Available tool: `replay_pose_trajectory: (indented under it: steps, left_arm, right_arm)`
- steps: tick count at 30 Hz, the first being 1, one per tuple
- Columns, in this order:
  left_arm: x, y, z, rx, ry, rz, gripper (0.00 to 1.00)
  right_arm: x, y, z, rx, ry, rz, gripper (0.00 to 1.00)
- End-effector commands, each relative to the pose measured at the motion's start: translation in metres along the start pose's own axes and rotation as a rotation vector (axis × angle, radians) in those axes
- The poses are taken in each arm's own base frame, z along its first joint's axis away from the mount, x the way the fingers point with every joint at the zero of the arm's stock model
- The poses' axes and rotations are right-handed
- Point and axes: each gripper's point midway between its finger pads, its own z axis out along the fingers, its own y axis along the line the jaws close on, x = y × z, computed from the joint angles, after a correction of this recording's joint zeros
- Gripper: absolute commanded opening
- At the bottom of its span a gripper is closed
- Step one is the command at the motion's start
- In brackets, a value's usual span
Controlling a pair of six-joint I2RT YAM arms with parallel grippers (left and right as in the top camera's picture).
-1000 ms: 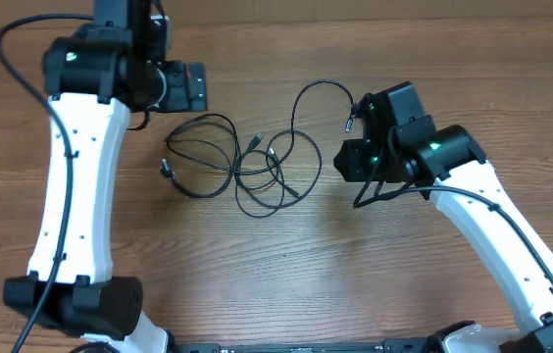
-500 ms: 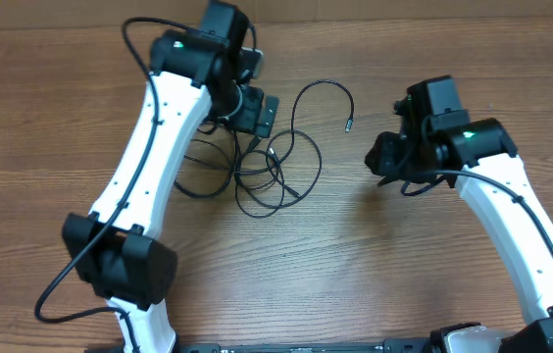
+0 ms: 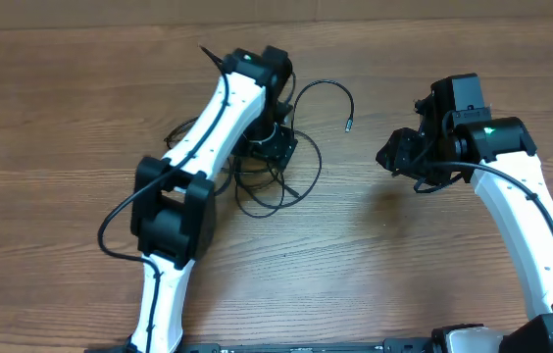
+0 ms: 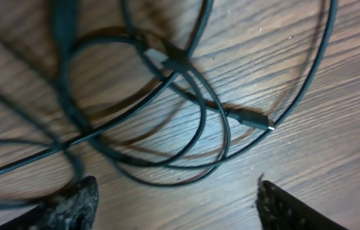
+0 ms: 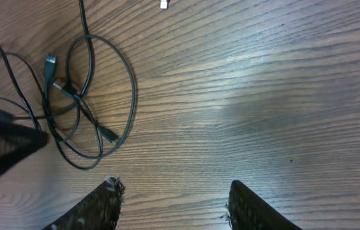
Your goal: Untangle cables
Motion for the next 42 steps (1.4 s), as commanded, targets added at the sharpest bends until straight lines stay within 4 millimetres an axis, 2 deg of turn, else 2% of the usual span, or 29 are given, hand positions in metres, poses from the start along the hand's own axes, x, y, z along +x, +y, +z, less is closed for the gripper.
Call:
replay_pose_trajectory:
  steps: [1, 5, 8, 15, 20, 22, 24, 26, 27, 28, 30, 32, 37, 39, 42]
  left_arm:
    - [0.001, -0.010, 0.016, 0.002, 0.040, 0.048, 0.73]
    - [0.002, -0.011, 0.030, -0.006, 0.075, 0.054, 0.64]
    - [0.002, -0.011, 0.032, -0.008, 0.081, 0.053, 0.58]
    - [0.005, -0.010, 0.040, -0.014, 0.095, 0.054, 0.54]
    - [0.016, -0.003, 0.065, -0.035, 0.133, 0.051, 0.54]
    - [0.022, -0.001, 0.074, -0.036, 0.154, 0.048, 0.51]
    - [0.026, 0.000, 0.079, -0.037, 0.167, 0.047, 0.41]
    - [0.026, 0.000, 0.078, -0.037, 0.168, 0.047, 0.17]
    - [0.025, -0.001, 0.075, -0.036, 0.162, 0.047, 0.09]
    - [0.023, -0.002, 0.070, -0.036, 0.150, 0.045, 0.04]
    - [0.012, -0.005, 0.050, -0.029, 0.093, 0.046, 0.04]
    - [0.000, -0.012, 0.022, -0.006, 0.011, 0.054, 0.04]
    - [-0.022, -0.040, -0.080, 0.117, -0.251, 0.092, 0.04]
    - [-0.022, -0.054, -0.123, 0.204, -0.351, 0.126, 0.04]
    - [-0.009, -0.075, -0.183, 0.344, -0.483, 0.200, 0.04]
  right_arm:
    - [0.000, 0.001, -0.001, -0.008, -0.001, 0.008, 0.52]
    - [0.000, 0.001, -0.001, -0.008, 0.000, 0.009, 0.52]
    - [0.000, 0.001, -0.001, -0.008, 0.000, 0.008, 0.52]
    - [0.000, 0.001, -0.001, -0.008, 0.000, 0.009, 0.52]
    - [0.001, 0.001, -0.001, -0.007, 0.003, 0.010, 0.52]
    - [0.001, 0.001, -0.001, -0.006, 0.004, 0.010, 0.52]
    - [0.001, 0.001, -0.001, -0.007, 0.003, 0.009, 0.52]
    - [0.001, 0.001, -0.001, -0.007, 0.003, 0.009, 0.52]
    - [0.001, 0.001, -0.001, -0.007, 0.003, 0.009, 0.52]
    - [0.001, 0.001, -0.001, -0.007, 0.003, 0.010, 0.52]
    - [0.001, 0.001, -0.001, -0.006, 0.004, 0.010, 0.52]
    - [0.001, 0.000, -0.001, -0.005, 0.005, 0.010, 0.52]
    - [0.002, 0.003, -0.001, -0.019, 0.010, 0.000, 0.56]
    - [0.005, 0.015, -0.002, -0.088, 0.028, -0.063, 0.56]
    - [0.012, 0.043, -0.007, -0.255, 0.058, -0.190, 0.56]
